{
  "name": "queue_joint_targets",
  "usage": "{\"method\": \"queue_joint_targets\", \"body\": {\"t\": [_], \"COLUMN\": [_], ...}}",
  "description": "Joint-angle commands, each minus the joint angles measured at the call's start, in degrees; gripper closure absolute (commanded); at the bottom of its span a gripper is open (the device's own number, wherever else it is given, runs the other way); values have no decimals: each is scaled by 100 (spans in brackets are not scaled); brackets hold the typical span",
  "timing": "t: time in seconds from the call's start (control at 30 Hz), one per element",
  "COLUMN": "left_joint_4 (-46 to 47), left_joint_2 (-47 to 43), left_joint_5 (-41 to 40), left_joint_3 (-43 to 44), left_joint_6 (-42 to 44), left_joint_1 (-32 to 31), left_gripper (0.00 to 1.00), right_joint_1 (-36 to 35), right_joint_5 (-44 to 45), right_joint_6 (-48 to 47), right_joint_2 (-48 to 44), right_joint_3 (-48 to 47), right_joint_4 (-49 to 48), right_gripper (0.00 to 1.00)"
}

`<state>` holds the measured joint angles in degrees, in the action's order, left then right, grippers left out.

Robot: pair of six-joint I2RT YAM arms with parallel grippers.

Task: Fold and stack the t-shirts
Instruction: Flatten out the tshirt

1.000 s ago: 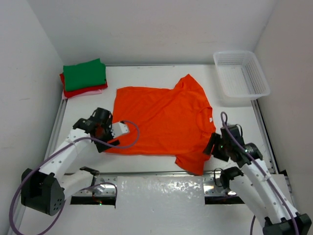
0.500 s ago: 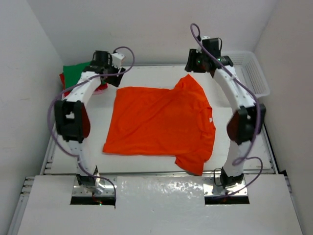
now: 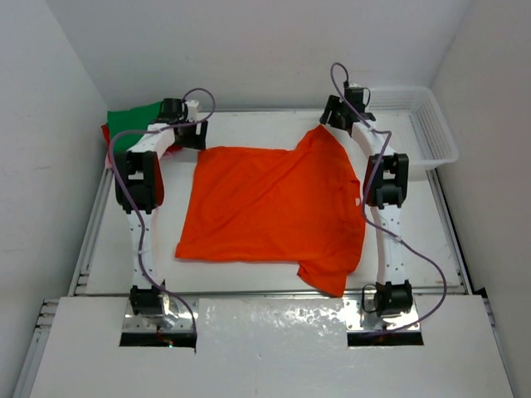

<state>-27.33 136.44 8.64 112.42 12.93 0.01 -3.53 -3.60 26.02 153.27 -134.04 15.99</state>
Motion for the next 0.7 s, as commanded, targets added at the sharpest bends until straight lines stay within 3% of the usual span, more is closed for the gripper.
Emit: {"method": "queue_joint_targets", "body": {"t": [0.0,0.27,0.33,0.43,0.47,0.53,0.57,0.6,0.67], "left_joint_4": [465,527,492,474,483,536,553,606,624], "left_joint_2": [-100,137,181,172,164,128,128,137,163], "left_joint_5": [567,858,980,1156,1201,1262,1254,1228,1017], "left_joint_3": [-114,-106,-89,-115,-159,-194,-186,-177,-55], "left_joint_6": [-194,-343,-422,-493,-502,-502,-493,-537,-520], "left_joint_1": [-1,-1,-1,-19,-27,-36,-54,-54,-45], "left_gripper": [20,21,24,38,50,65,89,100,100], "right_joint_1": [-139,-262,-289,-411,-412,-359,-281,-210,0], "right_joint_5": [-27,263,36,130,175,297,472,552,675], "right_joint_6": [210,253,482,369,395,605,693,877,1036], "right_joint_2": [19,396,527,538,494,397,292,230,116], "right_joint_3": [281,-61,-113,-71,122,290,412,457,589], "right_joint_4": [-693,-324,-211,-35,-43,-113,-140,-201,-420], "right_gripper": [38,39,46,70,85,99,100,100,100]}}
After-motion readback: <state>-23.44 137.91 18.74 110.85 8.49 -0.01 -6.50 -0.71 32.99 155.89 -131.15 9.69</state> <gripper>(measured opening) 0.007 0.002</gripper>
